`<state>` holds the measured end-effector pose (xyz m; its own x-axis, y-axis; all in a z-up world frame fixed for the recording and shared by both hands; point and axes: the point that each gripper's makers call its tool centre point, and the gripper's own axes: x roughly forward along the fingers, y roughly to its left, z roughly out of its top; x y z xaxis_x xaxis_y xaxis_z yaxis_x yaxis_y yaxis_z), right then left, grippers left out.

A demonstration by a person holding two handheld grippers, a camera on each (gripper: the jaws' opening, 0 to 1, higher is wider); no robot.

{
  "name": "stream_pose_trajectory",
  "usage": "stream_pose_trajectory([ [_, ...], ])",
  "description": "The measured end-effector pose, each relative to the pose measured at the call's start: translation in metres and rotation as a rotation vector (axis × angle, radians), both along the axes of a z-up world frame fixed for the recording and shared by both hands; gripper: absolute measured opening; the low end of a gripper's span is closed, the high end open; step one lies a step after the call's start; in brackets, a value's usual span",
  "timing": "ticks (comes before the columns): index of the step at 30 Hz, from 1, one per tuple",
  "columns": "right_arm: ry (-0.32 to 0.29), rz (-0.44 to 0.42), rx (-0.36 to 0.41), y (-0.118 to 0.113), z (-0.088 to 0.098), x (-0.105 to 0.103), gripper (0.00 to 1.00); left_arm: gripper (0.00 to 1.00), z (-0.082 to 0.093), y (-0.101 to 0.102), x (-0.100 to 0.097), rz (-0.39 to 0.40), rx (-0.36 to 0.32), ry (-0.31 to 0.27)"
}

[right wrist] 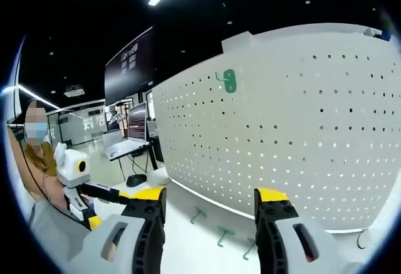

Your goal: Insert the hook assembly into the mounting plate slot until the hook locks in place.

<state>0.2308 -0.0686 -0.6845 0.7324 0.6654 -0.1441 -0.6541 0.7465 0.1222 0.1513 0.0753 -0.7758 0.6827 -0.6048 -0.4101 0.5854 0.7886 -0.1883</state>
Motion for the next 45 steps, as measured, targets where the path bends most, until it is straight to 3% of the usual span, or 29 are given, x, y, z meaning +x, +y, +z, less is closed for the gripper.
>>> stream_pose_trajectory([
  [45,0.111,-0.075,-0.062,-0.058,-0.051,-0.049,0.59,0.81,-0.001,-0.002,-0.001,0.001,-0.006,0.008],
])
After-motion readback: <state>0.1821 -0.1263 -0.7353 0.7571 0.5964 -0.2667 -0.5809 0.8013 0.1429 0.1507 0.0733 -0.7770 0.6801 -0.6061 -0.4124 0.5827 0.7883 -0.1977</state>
